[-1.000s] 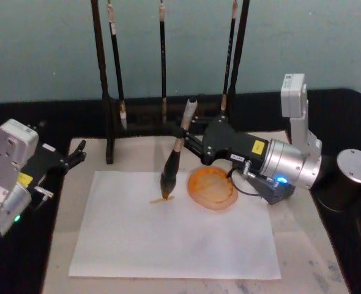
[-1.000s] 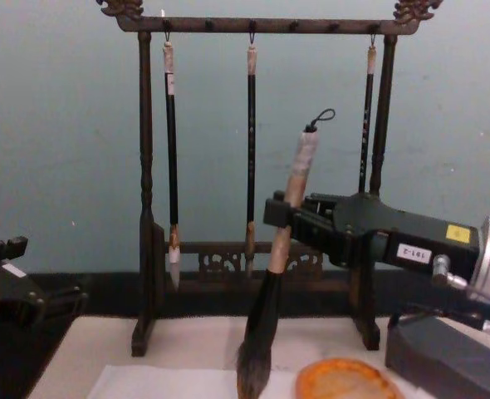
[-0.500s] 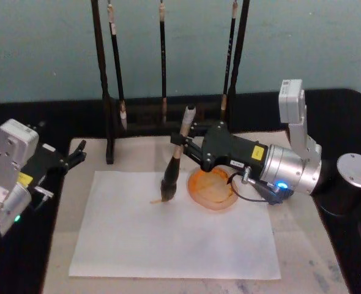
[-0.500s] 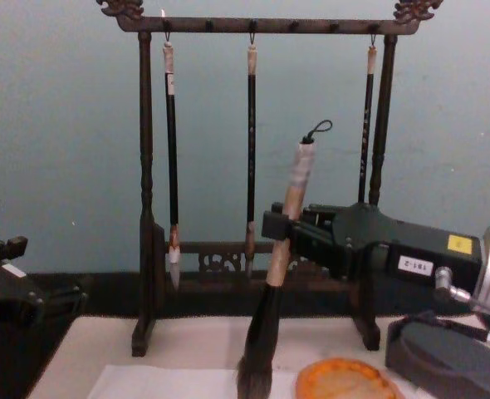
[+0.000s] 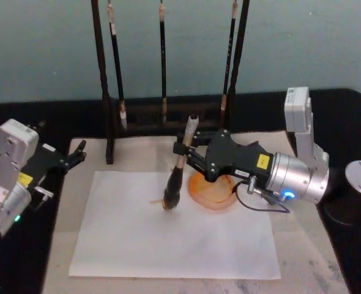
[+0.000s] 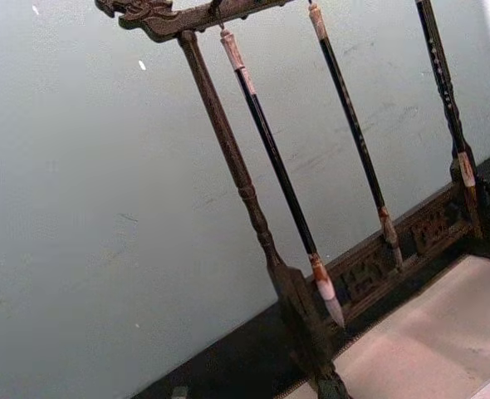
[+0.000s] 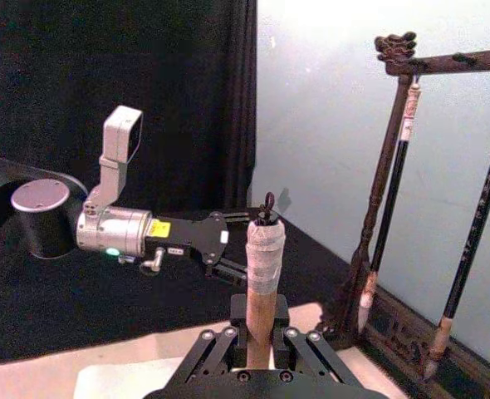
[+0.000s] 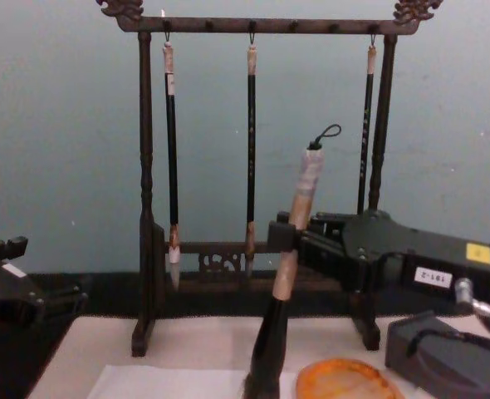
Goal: Pick up the brush from the inkstone, write on the paper, then place the brush back to its original position.
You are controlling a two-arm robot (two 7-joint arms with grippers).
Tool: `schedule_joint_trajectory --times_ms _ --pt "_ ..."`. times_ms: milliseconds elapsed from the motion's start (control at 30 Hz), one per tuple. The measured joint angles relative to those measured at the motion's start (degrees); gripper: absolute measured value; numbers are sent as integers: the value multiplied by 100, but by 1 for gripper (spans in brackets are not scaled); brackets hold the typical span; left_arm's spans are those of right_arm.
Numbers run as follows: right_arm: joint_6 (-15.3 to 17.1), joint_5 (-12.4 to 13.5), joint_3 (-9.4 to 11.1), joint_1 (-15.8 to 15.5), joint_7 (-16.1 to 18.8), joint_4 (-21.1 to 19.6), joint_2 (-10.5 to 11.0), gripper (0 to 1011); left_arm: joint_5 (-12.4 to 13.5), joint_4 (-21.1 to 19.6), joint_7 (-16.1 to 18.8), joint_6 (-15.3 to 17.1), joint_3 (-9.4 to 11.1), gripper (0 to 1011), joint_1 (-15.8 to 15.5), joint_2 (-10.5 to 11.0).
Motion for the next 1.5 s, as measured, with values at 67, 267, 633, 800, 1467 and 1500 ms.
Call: schedule_joint_trajectory --times_ms 67,267,633,800,1467,1500 --pt "15 0 -1 -32 -13 -61 30 163 0 0 0 0 0 1010 0 0" --pt "73 7 -14 -148 -47 -279 139 163 0 0 0 0 0 1010 0 0" --pt "66 45 41 -295 -169 -587 266 163 0 0 0 0 0 1010 0 0" --pt "15 120 161 -325 -245 -703 292 163 0 0 0 0 0 1010 0 0" --pt "888 1599 1231 -646 -1259 -581 37 163 0 0 0 0 0 1010 0 0" --pt "888 1599 1231 -646 -1259 -581 37 163 0 0 0 0 0 1010 0 0"
